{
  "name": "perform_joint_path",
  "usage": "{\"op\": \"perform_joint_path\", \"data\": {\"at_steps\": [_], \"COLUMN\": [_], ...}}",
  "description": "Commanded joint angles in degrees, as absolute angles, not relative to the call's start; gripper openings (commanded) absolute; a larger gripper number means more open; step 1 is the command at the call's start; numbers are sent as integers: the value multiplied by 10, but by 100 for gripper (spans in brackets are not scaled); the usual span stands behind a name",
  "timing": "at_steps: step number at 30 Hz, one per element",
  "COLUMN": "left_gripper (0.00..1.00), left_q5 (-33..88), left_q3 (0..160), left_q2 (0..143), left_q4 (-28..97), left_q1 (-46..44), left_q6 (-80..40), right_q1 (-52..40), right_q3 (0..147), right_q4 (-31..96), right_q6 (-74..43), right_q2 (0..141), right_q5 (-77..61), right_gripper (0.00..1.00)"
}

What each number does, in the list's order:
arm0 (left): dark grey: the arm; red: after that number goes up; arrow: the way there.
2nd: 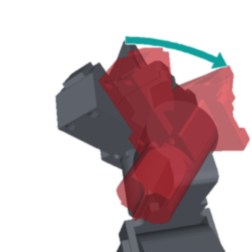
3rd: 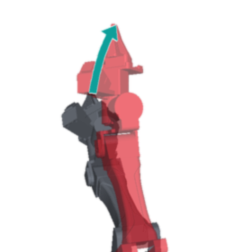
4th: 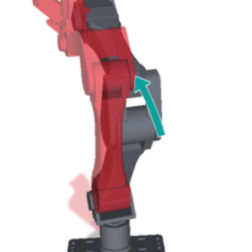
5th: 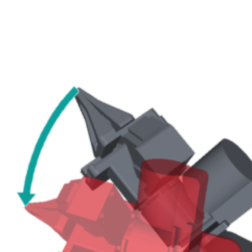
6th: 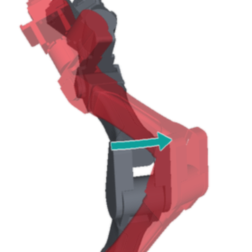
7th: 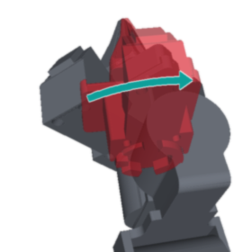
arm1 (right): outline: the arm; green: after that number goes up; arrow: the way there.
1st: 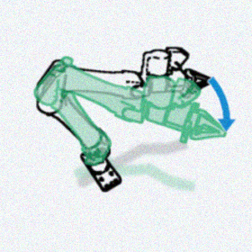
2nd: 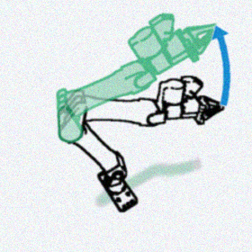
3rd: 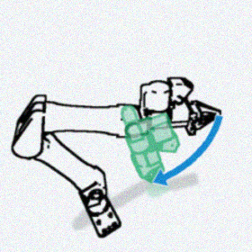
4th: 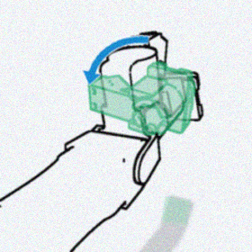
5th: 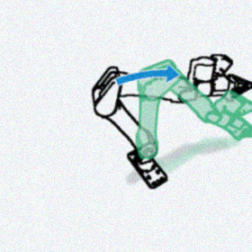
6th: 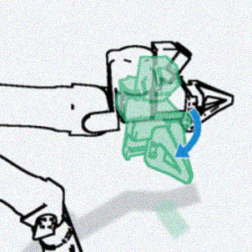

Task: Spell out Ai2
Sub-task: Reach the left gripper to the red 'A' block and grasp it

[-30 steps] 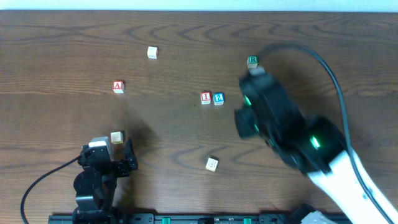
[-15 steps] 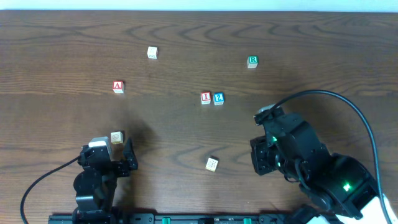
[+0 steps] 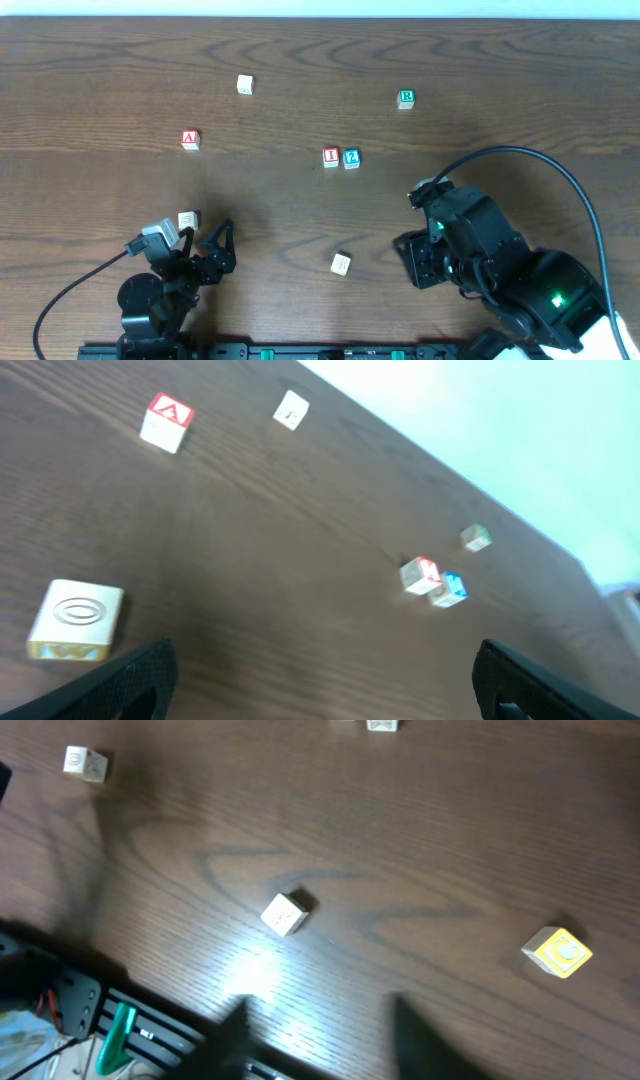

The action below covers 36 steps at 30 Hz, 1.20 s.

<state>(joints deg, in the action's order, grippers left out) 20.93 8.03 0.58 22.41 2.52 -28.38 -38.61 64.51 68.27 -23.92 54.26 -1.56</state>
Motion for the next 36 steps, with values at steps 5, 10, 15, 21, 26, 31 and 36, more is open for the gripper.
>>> {"op": "perform_joint_path", "data": {"at_steps": [5,10,15,21,26,31,36], "left_gripper": [95,95,95,96,95,95,96], "left_q5": [219,191,204,162,95,75,38], "left_q3": [73,73,74,143,329,515,692], "left_q2": [3,3,19,167,394,619,843], "left_q4": [154,62,26,29,109,191,278], "left_q1": [26,26,26,27,27,27,27], "left_q6": [-318,-317,-310,-239,-88,7,57], "right_q1": [-391,-391,-391,-390,-389,-378,-346], "right_q3": [643,643,643,643,643,643,643], "right_q4": [686,686,656,585,556,533,520], "right_q6": [-243,-239,-230,-194,-190,-189,-189], "right_q2": [540,540,540,540,540,540,540], "right_q5": [-30,-34,-32,-5,62,93,93], "right_gripper": [99,99,99,99,99,99,99]}}
